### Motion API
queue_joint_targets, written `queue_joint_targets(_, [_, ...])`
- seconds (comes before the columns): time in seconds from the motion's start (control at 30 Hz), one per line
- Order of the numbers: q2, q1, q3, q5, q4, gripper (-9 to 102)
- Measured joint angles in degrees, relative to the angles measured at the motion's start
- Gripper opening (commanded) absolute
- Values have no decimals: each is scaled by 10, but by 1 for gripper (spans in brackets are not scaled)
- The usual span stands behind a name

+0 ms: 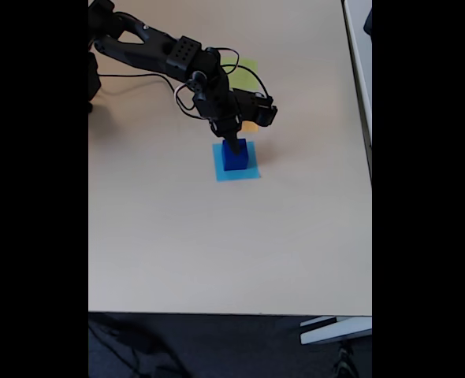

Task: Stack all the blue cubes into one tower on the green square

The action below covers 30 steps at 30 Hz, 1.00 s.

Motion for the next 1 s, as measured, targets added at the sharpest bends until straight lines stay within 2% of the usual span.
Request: queue_joint_targets(1.0, [0, 0, 5, -2, -11, 9])
